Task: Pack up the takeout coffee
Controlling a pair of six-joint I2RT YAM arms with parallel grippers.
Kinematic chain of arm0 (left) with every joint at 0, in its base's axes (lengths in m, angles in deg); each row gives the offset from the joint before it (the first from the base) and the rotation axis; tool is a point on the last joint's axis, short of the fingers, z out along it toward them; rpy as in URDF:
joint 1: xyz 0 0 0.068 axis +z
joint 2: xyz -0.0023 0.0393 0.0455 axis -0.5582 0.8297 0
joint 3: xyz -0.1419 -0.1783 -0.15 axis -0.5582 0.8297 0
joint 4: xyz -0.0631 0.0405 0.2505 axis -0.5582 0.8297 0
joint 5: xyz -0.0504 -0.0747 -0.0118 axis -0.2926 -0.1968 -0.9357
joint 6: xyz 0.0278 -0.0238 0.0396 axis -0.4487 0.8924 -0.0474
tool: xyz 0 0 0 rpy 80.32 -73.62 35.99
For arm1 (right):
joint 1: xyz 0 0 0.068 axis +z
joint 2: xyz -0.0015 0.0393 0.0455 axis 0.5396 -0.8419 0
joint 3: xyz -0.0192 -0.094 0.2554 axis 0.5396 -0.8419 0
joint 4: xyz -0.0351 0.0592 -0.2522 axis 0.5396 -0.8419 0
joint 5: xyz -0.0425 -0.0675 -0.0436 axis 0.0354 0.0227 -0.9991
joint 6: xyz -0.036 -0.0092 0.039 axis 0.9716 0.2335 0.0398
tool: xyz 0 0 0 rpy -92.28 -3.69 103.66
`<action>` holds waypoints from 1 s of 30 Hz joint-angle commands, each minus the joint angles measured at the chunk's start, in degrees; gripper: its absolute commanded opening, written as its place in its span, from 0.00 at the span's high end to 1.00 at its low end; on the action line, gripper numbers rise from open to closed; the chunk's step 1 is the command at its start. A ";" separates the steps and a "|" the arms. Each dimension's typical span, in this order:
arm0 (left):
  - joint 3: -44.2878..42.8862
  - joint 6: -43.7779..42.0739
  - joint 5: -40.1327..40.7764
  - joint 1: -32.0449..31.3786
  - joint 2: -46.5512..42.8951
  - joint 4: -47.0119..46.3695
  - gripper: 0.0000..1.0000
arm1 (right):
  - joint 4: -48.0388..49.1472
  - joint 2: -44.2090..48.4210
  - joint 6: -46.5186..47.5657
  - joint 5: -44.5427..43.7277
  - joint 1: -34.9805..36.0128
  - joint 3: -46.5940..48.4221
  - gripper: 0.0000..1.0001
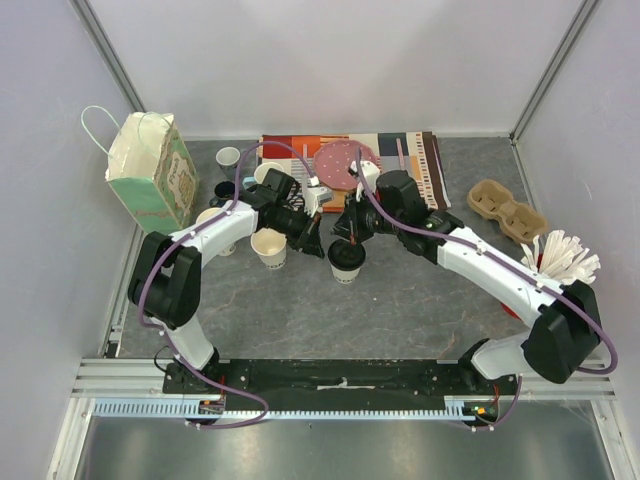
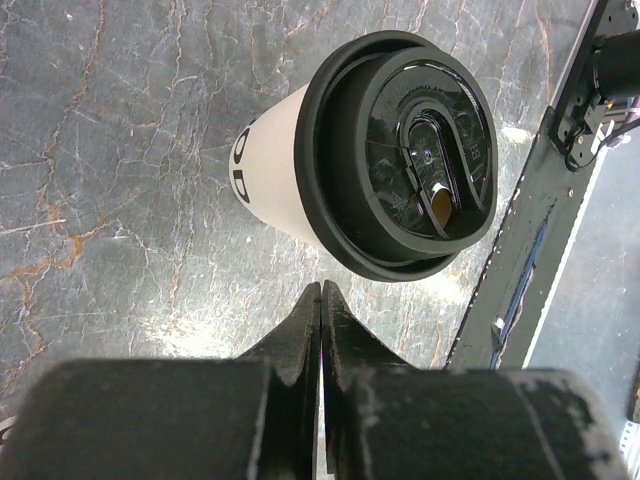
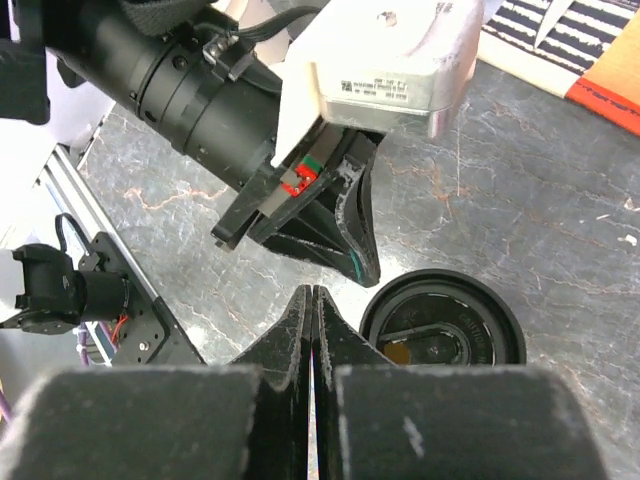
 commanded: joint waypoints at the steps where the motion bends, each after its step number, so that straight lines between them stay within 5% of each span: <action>1: -1.46 -0.22 -1.21 0.04 -1.88 0.33 0.97 | 2.32 0.23 -0.89 -0.80 0.00 -7.81 1.00; 9: -1.20 -0.04 -2.18 0.04 -1.09 0.33 0.97 | 11.03 -4.53 -3.79 0.00 -5.19 -21.30 1.00; 30: -6.02 -0.14 -2.00 1.63 -9.34 2.18 0.97 | 1.54 1.63 -1.42 5.01 -4.75 -2.33 1.00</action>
